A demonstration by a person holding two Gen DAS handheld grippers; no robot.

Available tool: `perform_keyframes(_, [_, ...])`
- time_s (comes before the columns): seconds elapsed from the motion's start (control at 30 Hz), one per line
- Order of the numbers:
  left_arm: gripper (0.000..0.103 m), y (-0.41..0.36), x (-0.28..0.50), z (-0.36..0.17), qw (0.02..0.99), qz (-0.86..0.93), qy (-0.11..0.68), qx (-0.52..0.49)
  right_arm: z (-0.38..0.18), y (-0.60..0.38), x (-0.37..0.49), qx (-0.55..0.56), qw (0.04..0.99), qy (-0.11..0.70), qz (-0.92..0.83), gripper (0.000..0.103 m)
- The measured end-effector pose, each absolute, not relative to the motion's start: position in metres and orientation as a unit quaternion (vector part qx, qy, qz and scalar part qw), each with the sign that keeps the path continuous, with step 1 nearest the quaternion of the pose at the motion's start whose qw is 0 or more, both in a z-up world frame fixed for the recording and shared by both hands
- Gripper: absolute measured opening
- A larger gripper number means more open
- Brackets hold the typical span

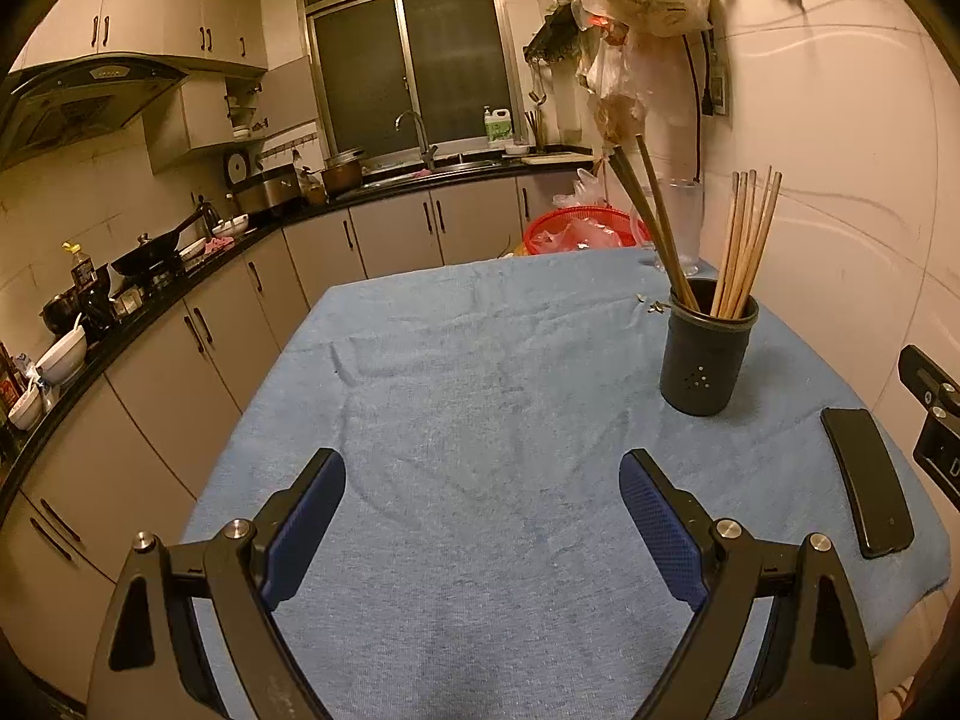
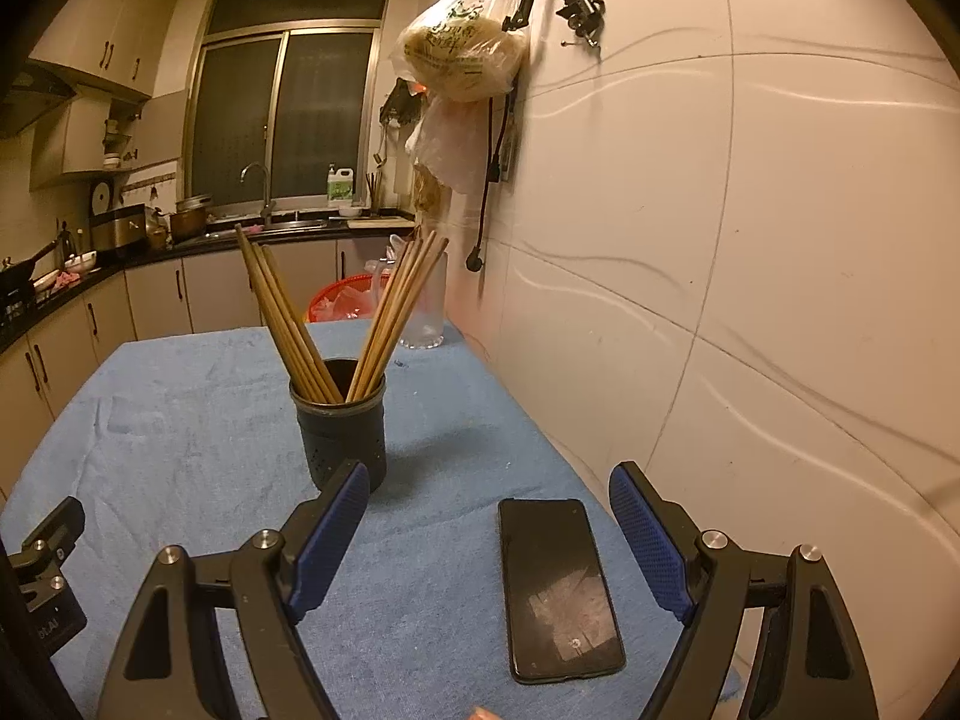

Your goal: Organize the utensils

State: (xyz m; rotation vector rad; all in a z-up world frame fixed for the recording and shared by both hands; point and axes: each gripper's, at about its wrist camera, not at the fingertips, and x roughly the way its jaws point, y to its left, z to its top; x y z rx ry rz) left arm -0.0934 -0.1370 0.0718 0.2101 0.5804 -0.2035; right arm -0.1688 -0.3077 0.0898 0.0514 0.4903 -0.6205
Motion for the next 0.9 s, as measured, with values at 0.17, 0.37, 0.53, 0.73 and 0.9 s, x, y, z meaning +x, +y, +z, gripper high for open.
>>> perform_keyframes(0.17, [0.093,-0.137,-0.085,0.066,0.945,-0.099,0.295,0.099,0.086,-0.306,-0.162,0.020,0.921,0.246,-0.301,0.084])
perform_keyframes(0.37, [0.093,-0.140,-0.075,0.057,0.941,-0.103,0.306,0.102,0.078,-0.310,-0.149,0.021,0.916,0.264,-0.301,0.084])
perform_keyframes(0.53, [0.093,-0.142,-0.070,0.053,0.939,-0.104,0.312,0.105,0.072,-0.312,-0.143,0.022,0.914,0.271,-0.301,0.084])
perform_keyframes(0.73, [0.093,-0.142,-0.068,0.049,0.937,-0.104,0.318,0.105,0.068,-0.311,-0.139,0.022,0.913,0.277,-0.299,0.084])
perform_keyframes(0.9, [0.093,-0.142,-0.068,0.048,0.936,-0.105,0.319,0.105,0.067,-0.311,-0.138,0.022,0.913,0.279,-0.298,0.084])
